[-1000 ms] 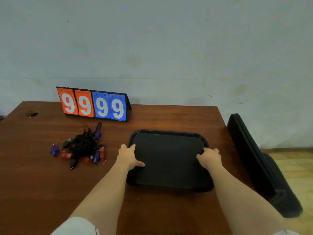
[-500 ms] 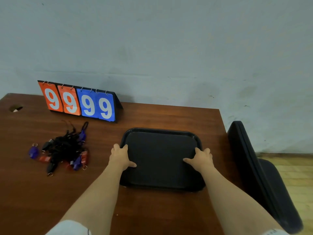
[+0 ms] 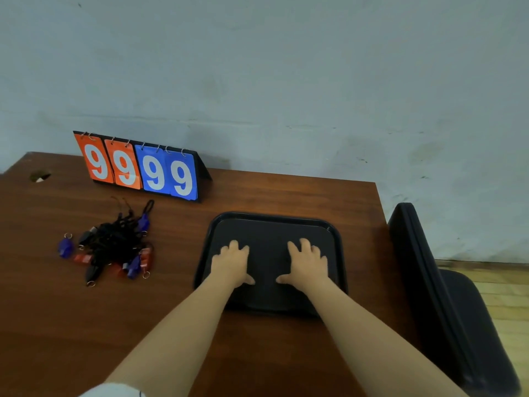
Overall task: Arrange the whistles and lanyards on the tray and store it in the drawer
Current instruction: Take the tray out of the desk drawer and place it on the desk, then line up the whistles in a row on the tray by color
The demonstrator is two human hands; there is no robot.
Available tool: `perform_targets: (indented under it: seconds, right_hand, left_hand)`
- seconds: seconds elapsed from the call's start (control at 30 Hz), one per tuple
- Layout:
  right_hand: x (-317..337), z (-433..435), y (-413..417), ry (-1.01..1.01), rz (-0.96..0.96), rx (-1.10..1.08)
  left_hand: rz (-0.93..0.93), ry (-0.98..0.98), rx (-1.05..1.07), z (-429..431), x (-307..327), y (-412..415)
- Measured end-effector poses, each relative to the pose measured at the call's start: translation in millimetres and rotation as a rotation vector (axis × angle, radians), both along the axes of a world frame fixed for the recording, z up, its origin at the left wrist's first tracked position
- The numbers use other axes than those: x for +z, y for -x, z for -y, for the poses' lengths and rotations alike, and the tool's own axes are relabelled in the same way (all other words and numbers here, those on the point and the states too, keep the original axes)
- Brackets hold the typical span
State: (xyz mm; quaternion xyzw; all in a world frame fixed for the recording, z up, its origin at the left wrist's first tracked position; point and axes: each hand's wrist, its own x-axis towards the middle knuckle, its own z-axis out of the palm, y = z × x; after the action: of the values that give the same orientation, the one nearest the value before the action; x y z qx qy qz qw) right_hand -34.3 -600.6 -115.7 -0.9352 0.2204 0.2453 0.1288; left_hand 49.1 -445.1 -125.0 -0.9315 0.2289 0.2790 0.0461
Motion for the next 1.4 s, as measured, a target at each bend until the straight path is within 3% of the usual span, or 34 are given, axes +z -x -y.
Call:
perform_targets:
  seconds: [0.07,0.4,0.6,0.7,0.97,1.17,1.4]
  right_hand:
    - [-5.8,-9.4,1.2,-0.054,-0.023,0.011]
    - [-7.4,-6.2,5.9,-0.013,-0.005,0.09]
    - [-0.6,-13.4,1.6,0.066,-0.091,0.132]
    - [5.9,-22.8,-4.5,0.134,0.001,0.161]
    - [14.3,-101.1,-45.7,0.102,0.217,0.299]
    - [16.5,-181.4,-88.4,0.052,0.318,0.429]
    - [8.1,-252.0,-116.5,-0.067,0.329,0.543]
  left_hand:
    - [-0.079,0.011,0.064,10.1,-4.4,10.5]
    - [-0.034,0.025,0.089,3.4,-18.0,25.4]
    - [0.012,0.102,0.058,-11.8,-21.9,33.3]
    - [-0.008,0.211,0.072,-27.6,-17.0,33.6]
    - [0.217,0.309,0.073,-120.2,14.6,-10.7]
    - [0.337,0.26,0.253,-201.1,9.5,-38.5]
    - [0.429,0.282,0.634,-282.9,-1.7,-54.4]
